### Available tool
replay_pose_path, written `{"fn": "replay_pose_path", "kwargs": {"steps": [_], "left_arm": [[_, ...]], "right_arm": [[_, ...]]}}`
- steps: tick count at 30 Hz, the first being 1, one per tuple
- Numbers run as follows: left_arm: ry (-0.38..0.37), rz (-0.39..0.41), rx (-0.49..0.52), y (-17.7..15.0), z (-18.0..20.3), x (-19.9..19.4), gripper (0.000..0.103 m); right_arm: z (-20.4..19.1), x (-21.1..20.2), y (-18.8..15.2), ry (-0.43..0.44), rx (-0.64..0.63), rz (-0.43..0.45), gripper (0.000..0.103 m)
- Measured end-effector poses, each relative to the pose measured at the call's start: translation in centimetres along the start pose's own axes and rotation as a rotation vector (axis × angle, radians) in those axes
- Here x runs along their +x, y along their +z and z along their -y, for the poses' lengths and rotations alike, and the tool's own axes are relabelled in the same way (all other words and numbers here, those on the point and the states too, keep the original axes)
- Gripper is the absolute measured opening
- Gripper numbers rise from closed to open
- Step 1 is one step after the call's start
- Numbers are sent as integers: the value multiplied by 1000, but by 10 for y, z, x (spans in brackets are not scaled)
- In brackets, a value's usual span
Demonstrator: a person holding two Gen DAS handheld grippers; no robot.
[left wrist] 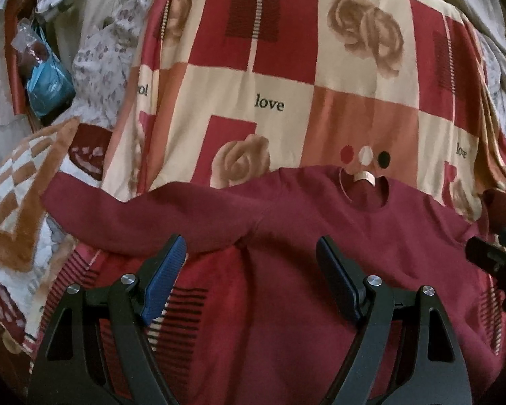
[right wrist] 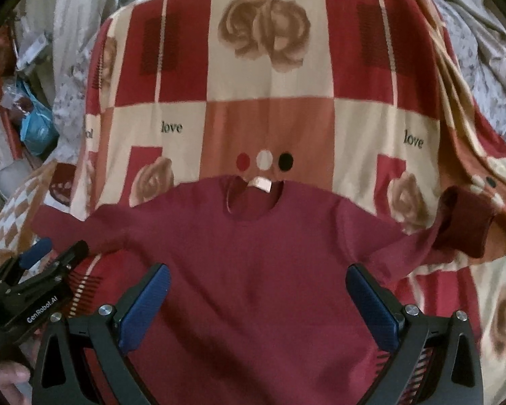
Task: Fold small clothes
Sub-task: 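Spread the dark red sweater flat with both grippers, sleeves outstretched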
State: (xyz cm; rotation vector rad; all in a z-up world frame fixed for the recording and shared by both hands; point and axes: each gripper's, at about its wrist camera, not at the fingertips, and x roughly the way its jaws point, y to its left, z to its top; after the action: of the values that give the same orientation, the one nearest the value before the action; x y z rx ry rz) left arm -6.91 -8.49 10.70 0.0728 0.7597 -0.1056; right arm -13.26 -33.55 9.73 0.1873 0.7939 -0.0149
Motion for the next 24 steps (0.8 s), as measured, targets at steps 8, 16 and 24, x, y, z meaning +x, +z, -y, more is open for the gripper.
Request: {"fn": "replay_pose_path", "kwargs": {"steps": [8,16,24], "left_arm": [[2,-21,-11,-4,-7,23,80],[4,-37,-13,-8,-13,33,80],[15,-39,-22,-10,-19,37,80]], "right_arm": [[-6,32,-6,-34,-15,-27,103],[-10,53,-5,-37,12,-49,103],[-18,62,-6,-32,1,-65,103]]}}
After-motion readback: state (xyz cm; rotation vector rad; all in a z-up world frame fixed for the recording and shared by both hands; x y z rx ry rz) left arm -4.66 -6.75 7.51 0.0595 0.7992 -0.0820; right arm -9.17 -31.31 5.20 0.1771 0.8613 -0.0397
